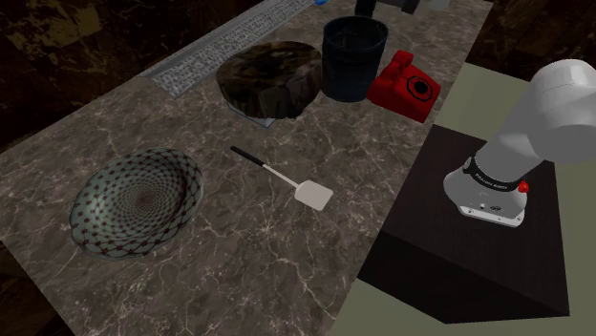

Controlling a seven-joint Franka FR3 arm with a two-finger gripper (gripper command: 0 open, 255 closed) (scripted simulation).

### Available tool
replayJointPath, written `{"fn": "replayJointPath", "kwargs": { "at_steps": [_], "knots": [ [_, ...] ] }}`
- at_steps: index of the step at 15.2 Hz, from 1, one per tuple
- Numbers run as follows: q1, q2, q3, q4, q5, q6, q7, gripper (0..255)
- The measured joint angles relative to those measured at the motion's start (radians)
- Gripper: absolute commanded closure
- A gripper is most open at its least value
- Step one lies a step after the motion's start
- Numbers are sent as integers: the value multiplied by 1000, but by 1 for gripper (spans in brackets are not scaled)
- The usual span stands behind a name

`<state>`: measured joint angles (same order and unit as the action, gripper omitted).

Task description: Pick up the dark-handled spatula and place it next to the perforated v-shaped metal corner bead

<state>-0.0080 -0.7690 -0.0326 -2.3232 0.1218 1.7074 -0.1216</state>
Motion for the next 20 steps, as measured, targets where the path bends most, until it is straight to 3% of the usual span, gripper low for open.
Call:
{"fn": "replayJointPath", "kwargs": {
  "at_steps": [3,10,15,20],
  "knots": [
    [4,10,27,-14,9,25,30,0],
    [28,114,177,-57,52,169,195,0],
    [36,237,286,-61,62,290,318,0],
    [29,404,391,2,33,384,457,0]
  ]
}}
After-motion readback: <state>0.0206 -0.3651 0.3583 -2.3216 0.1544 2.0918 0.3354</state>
